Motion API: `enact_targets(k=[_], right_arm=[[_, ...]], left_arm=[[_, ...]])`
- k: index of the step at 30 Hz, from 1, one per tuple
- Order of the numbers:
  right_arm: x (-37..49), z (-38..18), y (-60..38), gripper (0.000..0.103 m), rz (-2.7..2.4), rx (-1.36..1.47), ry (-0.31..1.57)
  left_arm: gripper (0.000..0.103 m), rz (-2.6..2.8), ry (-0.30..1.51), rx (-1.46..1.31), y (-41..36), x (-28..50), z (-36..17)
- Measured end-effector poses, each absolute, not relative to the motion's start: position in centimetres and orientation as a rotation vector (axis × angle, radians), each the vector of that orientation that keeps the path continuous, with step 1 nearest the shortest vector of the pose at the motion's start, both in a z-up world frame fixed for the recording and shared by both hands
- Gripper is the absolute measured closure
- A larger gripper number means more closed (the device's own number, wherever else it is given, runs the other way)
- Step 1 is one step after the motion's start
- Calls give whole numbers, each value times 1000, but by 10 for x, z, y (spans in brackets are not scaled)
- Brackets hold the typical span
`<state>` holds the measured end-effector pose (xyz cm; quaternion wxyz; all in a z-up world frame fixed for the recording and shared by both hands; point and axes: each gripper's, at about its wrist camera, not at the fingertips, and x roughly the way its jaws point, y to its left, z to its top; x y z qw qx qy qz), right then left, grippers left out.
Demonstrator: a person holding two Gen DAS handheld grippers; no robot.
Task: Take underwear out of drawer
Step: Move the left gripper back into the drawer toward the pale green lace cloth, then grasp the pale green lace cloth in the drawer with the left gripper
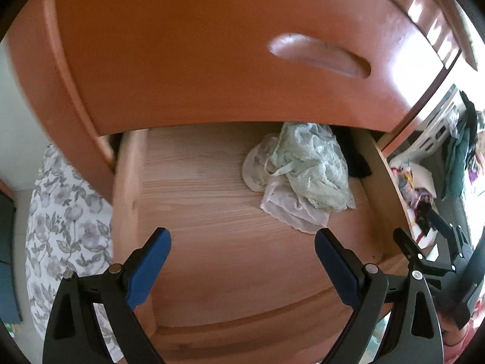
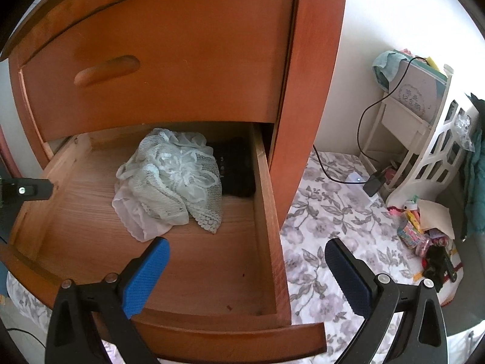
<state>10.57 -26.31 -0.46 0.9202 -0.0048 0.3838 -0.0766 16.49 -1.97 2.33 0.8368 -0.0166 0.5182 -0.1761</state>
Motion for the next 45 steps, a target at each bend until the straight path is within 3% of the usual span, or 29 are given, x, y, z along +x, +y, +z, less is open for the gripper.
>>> enact_targets(k=[13,23,25,35,45], right_arm=[[110,-7,-270,0,-136,7,780],[108,-6,-278,0,-132,26,768],[107,-6,-280,0,-132,28,765],[105,-8,-291,0,-146,57,765],[106,-11,-295,0,-153,75,766]], left_arm=[[8,-365,1191,-67,-77,201,13],[20,-336,1205,-49,-115,213,4],[27,-331,1212,-39,-121,216,1],[40,-302,1234,-37,-138,231,-13],[66,-299,1243,-65,-152,246,-21]])
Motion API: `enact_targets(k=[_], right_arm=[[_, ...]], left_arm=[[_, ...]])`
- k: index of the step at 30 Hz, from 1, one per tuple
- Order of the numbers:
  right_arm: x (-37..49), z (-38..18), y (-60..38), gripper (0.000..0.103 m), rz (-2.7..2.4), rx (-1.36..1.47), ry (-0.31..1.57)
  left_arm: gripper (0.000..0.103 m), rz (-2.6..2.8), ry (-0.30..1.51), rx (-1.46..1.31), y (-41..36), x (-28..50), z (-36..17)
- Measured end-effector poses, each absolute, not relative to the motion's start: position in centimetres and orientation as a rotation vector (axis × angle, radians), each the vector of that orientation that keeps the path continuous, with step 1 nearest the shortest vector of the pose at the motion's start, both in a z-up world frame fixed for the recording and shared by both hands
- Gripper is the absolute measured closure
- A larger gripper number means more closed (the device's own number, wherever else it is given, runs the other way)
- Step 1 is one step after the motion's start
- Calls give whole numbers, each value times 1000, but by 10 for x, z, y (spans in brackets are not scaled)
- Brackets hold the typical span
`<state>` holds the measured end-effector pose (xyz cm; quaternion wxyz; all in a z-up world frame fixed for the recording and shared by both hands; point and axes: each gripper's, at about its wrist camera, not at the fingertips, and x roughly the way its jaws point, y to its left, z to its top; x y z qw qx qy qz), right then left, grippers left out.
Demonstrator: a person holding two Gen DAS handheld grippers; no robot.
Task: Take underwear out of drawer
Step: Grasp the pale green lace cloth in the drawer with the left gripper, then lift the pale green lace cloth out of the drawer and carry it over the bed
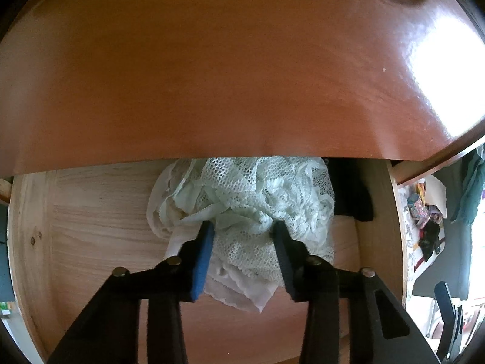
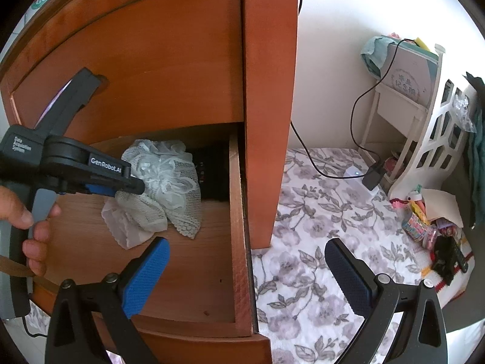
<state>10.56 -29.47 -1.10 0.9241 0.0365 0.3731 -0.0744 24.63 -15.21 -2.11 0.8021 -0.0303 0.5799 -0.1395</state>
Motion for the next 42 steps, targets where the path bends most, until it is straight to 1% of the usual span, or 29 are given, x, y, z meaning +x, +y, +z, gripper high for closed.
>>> enact_targets(k=[2,4,6,10,23,34,42], right_arm=[[105,-11,-294,0,-152,76,766],[105,-12,-295,0,-152,77,766],[106,-12,-295,0,-153,76,766],[105,-12,-295,0,-159,78,765],[92,2,-291,0,-172,82,749],[68,20,-286,0,-177,85,731],[44,35,-279,0,-185,90,707]], left_arm=[[73,-307,1250,-73,-153,251,-24],[86,-313,1263,-95,-152,254,-27],[92,-325,1262,-112,-149,256,-27],[96,-343,1245,-113,-144,257,-26],[98,-392,1168,-208,-108,228,-2],[98,-378,1170,-319,-74,187,-7],[98,-388,1140,-375,-54,159,6]])
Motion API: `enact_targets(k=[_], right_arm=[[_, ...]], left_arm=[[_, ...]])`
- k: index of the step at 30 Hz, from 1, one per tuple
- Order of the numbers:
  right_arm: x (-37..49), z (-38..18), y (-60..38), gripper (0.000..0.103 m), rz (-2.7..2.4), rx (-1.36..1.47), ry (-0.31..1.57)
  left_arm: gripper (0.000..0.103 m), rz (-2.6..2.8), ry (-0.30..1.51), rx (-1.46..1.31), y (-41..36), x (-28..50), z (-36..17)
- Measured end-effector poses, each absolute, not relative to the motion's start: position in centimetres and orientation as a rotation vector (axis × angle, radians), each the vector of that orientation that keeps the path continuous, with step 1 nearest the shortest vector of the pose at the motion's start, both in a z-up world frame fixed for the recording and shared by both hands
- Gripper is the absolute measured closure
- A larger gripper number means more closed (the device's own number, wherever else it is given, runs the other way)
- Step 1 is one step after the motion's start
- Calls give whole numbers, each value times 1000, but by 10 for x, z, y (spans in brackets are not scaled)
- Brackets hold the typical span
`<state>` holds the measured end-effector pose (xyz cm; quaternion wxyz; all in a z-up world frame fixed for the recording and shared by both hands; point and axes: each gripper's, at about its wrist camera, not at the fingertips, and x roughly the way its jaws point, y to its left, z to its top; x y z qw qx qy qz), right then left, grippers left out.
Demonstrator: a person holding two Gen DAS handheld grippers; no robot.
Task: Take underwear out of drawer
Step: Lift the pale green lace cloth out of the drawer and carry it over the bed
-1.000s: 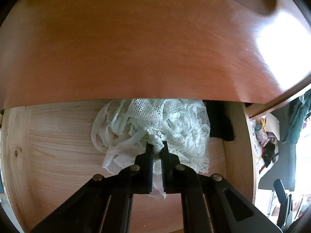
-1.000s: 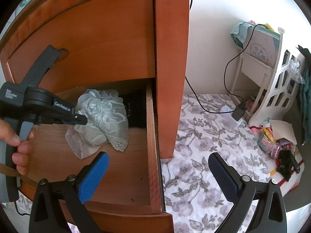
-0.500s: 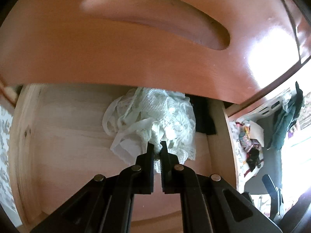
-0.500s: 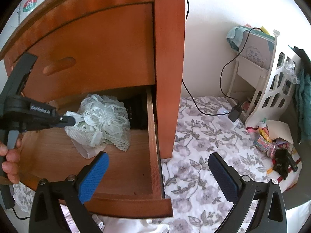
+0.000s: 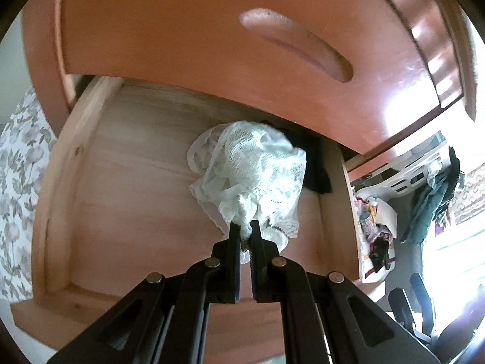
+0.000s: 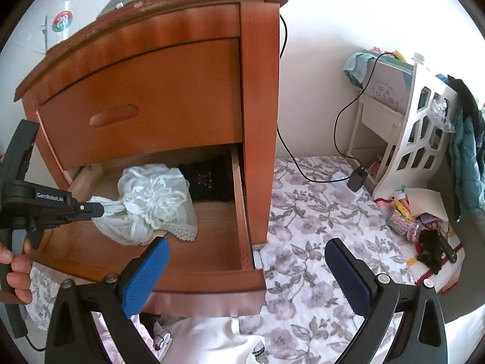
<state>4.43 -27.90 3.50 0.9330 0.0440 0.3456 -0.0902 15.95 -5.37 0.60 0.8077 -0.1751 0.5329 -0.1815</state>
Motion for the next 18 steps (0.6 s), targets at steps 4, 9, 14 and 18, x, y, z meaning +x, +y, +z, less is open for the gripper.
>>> enact_targets(k=[4,9,14,18], right_arm=[[34,40,-275,0,-183,89,700],[25,47,-271,0,-183,88,692],[16,53,-267,0,-183,83,683],[8,61,-263,0,-183,79,667]], left_arm=[[98,-399,1131,-390,-51,149,10],[98,-415,1115,-397,-45,136,20],[98,-424,1085,-396,-37,133,34],[98,-423,1069,-365,-38,143,47]])
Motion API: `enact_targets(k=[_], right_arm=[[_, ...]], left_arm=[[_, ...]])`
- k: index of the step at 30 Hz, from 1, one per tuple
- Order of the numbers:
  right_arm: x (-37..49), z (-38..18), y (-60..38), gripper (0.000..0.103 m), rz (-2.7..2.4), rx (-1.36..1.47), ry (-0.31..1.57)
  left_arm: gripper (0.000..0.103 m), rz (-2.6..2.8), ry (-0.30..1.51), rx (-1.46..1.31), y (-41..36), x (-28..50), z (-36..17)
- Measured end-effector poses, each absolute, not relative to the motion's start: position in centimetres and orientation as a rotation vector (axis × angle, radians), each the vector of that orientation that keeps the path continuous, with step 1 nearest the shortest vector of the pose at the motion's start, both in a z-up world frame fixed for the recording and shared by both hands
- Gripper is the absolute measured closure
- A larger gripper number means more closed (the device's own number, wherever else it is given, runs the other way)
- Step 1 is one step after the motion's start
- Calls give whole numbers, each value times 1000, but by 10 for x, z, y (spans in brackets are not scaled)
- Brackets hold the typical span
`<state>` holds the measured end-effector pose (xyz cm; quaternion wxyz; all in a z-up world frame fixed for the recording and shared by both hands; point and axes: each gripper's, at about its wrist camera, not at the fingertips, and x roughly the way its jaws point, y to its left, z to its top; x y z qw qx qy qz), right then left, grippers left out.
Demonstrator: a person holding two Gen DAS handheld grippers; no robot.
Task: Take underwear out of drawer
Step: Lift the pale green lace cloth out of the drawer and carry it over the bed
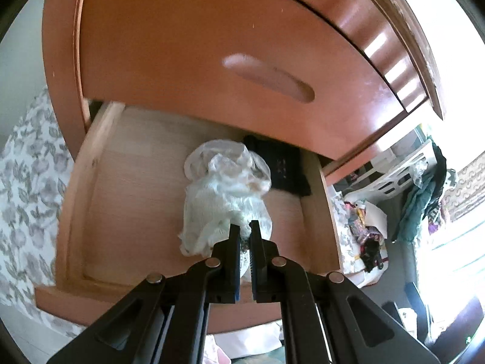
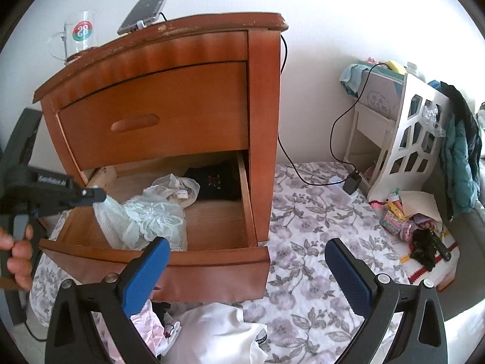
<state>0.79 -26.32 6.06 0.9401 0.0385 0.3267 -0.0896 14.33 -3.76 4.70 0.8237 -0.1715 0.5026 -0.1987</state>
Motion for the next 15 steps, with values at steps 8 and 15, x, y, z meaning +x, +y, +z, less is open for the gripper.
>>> enact_targets(k=[8,15], right_arm=[[-8,74,-261,0,-196,75,635],[-21,86,-254,0,-189,69,607]], left_arm=[[98,-457,938,-360,-27,128,98],[98,-526,764,-362,-8,82,164]])
